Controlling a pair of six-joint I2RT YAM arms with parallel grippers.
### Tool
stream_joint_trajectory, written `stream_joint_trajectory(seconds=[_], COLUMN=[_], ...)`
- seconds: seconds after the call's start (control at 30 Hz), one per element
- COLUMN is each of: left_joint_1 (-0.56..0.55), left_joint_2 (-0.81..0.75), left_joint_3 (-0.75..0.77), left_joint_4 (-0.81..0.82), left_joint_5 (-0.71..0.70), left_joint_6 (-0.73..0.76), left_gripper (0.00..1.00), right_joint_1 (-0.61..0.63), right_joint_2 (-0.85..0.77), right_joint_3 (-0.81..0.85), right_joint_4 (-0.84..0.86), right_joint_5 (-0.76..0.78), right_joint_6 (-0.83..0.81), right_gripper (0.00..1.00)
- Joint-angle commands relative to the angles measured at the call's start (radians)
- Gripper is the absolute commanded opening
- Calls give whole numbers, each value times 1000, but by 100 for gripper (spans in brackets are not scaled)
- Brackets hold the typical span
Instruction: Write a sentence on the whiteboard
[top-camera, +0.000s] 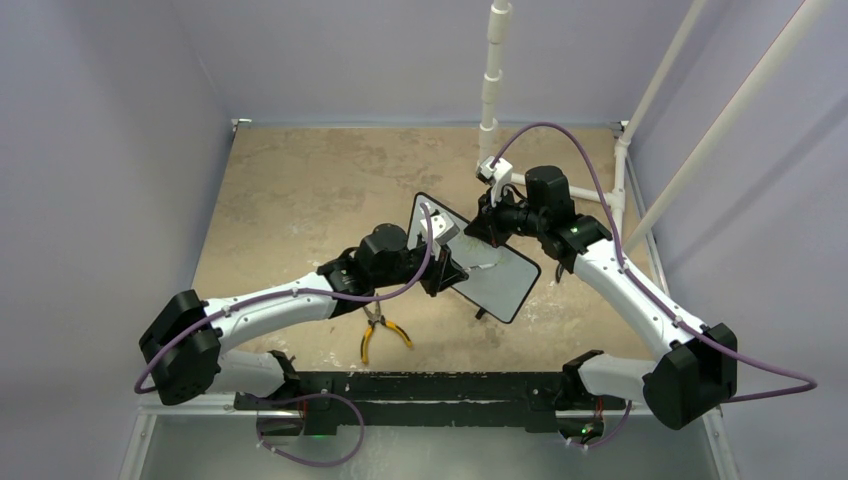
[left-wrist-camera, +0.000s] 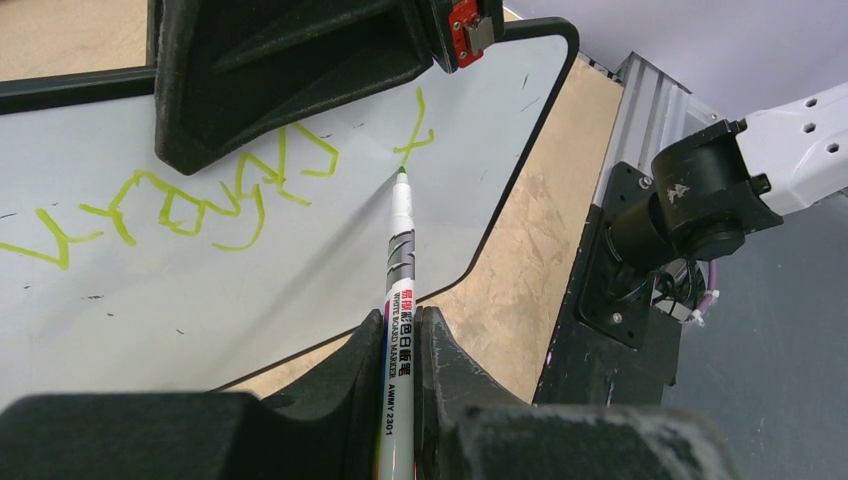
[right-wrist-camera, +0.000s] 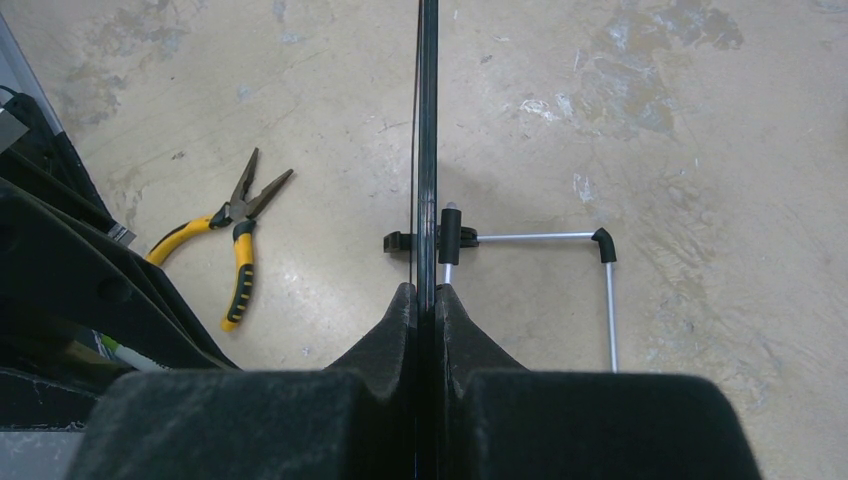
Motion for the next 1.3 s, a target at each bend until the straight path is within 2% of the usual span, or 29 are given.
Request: stream_joint_trajectory(seconds=[0.0, 0.67, 1.27], left_joint_1=[-3, -20, -23], left_joint_2=[9, 3, 30], left_joint_3=[-2, -7, 2], left_joint_4=[51, 165, 111], left_joint_5=[0, 54, 0], left_joint_6=[-17, -55, -50], left_gripper=[0, 0, 0], right_joint_1=[11, 11, 11], right_joint_2=[-12, -18, -20], right_joint_3=[-2, -3, -3], right_joint_4=[8, 9, 9], right_joint_5=[-22, -23, -23], right_joint_6=[4, 4, 4], right_gripper=[0, 0, 0])
